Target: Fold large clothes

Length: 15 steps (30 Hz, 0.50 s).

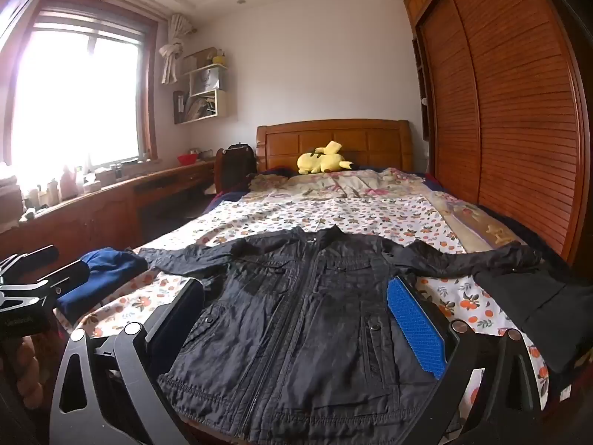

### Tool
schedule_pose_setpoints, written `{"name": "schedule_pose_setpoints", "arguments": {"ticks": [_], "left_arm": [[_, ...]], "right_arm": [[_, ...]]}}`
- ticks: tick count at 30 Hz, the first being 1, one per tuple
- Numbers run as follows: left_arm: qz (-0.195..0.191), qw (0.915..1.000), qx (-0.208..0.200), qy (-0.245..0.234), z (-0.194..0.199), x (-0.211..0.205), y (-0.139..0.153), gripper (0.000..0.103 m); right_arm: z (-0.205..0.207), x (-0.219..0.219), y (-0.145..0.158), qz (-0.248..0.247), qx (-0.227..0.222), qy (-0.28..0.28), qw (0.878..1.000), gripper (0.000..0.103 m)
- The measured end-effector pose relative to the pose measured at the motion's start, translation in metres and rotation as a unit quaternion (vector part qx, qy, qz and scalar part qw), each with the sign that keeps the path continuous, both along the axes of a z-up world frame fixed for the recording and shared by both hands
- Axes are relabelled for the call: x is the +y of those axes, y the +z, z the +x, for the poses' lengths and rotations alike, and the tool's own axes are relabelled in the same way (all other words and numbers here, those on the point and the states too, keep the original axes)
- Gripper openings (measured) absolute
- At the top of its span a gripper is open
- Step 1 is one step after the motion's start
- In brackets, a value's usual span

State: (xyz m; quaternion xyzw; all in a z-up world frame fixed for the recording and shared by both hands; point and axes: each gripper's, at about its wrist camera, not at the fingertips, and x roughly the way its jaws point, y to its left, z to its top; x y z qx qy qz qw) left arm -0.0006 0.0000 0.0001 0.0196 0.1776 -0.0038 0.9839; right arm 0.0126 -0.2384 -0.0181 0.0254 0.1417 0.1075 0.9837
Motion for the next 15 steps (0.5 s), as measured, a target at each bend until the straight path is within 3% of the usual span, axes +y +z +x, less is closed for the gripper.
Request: {"name": "schedule_pose_setpoints", "arguments": {"ticks": [15], "left_arm": [[-0.004, 1.0, 0.006, -0.003, 0.0016, 0.0002, 0.002, 0.101]], "right_arm": [[-0.0002, -0.001, -0.0002, 0.001, 0.002, 0.0, 1.0, 0.096]]}}
